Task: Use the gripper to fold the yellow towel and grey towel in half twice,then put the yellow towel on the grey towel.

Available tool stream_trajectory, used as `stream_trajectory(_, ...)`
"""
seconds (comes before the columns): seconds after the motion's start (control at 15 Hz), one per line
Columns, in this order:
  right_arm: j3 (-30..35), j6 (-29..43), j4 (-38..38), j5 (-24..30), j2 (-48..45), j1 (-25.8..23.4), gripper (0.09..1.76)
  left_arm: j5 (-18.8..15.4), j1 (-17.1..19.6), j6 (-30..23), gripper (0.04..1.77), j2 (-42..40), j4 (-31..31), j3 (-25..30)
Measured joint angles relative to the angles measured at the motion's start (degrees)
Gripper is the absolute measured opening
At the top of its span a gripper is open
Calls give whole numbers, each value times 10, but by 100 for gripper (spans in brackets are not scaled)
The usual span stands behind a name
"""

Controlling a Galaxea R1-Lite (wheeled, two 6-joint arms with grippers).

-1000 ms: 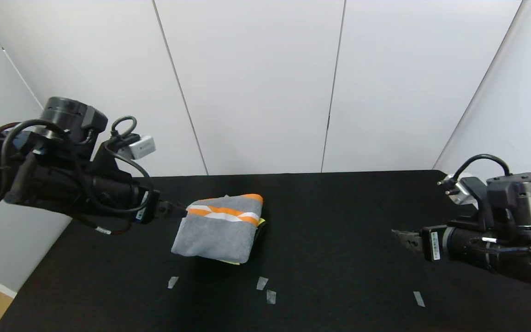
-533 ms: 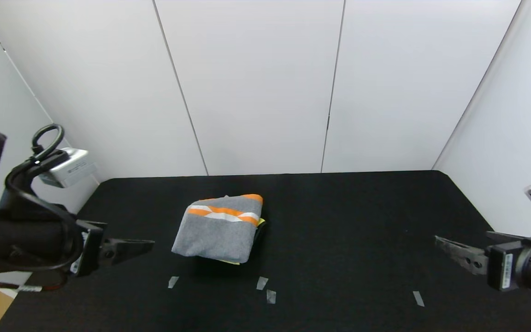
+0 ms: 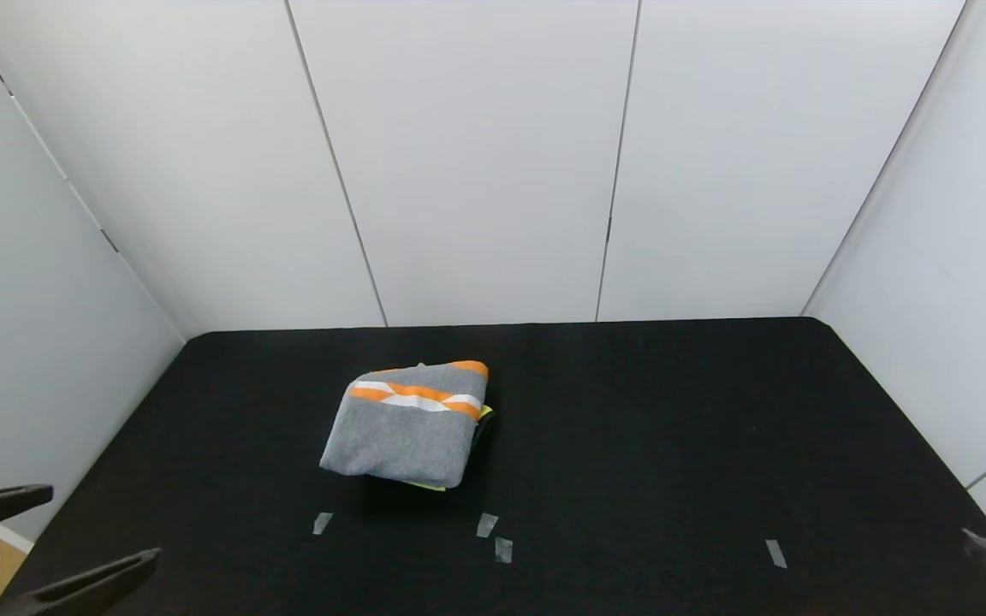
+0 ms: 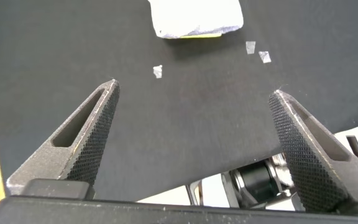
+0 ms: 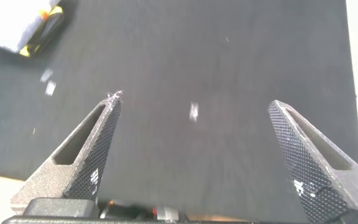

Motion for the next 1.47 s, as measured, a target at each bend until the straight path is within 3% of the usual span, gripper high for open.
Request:
stream_trajectory(0.33,-56,-1,190,-23,-158,-22,171,9,15,-4,171,-136,61,6)
stream_trajectory(0.67,-80,-1,230,-20,-247,-136,171,10,39,-3,171,-248,122,2)
stream_trajectory(0.8,-76,-9,253,-12,-279,-157,171,7,41,-2,171,-285,139,7)
stream_trajectory(1.27,-7,-56,243,20,-402,-168,171,-3,67,-1,172,-412,133,61)
stream_trajectory(1.47,49,-59,137,20,-422,-169,171,-4,68,-5,172,-447,101,93)
